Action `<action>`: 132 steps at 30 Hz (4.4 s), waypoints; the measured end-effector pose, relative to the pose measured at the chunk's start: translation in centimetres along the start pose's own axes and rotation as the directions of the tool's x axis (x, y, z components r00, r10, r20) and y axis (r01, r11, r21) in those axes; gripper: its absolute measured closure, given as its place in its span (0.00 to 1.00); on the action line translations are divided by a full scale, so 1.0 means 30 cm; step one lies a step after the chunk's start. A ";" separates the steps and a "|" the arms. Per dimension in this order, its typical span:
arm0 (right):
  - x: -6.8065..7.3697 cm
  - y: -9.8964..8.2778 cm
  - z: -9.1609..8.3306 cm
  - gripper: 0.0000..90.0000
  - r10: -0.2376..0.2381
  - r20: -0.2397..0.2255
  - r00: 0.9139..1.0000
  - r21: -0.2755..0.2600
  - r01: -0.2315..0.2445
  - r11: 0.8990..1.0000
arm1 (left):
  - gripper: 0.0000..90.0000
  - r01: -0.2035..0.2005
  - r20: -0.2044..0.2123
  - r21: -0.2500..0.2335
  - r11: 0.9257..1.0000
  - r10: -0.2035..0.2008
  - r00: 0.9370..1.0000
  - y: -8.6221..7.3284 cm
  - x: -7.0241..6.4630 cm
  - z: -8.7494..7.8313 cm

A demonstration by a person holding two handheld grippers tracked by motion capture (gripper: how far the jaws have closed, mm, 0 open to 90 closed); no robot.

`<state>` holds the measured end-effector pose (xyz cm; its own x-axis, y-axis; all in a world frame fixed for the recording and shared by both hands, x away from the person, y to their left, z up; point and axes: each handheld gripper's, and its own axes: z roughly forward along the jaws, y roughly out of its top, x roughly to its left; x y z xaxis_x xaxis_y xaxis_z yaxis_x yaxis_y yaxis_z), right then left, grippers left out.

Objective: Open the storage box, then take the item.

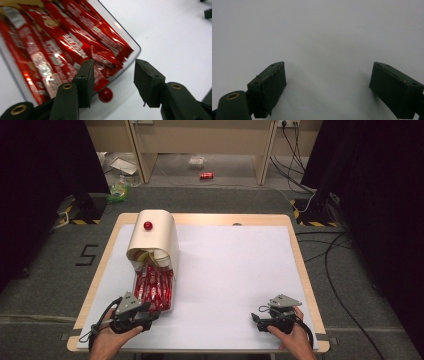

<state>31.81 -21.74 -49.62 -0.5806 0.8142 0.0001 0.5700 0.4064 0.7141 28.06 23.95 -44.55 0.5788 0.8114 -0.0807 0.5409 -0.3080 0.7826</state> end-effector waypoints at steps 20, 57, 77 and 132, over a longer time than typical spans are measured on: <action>0.000 0.000 0.000 0.15 0.001 0.000 1.000 0.000 -0.001 1.000 | 0.53 0.023 -0.110 -0.106 0.994 -0.035 0.993 0.046 0.012 0.014; 0.000 -0.001 0.000 0.15 -0.002 -0.003 1.000 -0.002 0.002 1.000 | 0.54 0.039 -0.190 -0.136 0.990 -0.064 0.980 0.132 0.065 0.114; 0.001 -0.001 0.000 0.15 -0.003 -0.001 1.000 -0.003 0.003 1.000 | 0.76 0.037 -0.244 -0.097 0.995 -0.059 0.968 0.104 0.019 0.142; 0.001 -0.001 0.000 0.15 -0.004 0.000 1.000 -0.003 0.004 1.000 | 0.89 0.011 -0.240 -0.065 0.998 -0.026 0.970 0.096 0.021 0.110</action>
<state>31.80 -21.73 -49.64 -0.5826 0.8127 -0.0027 0.5659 0.4080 0.7164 31.99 21.92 -44.38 0.4010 0.9147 0.0495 0.5060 -0.2662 0.8204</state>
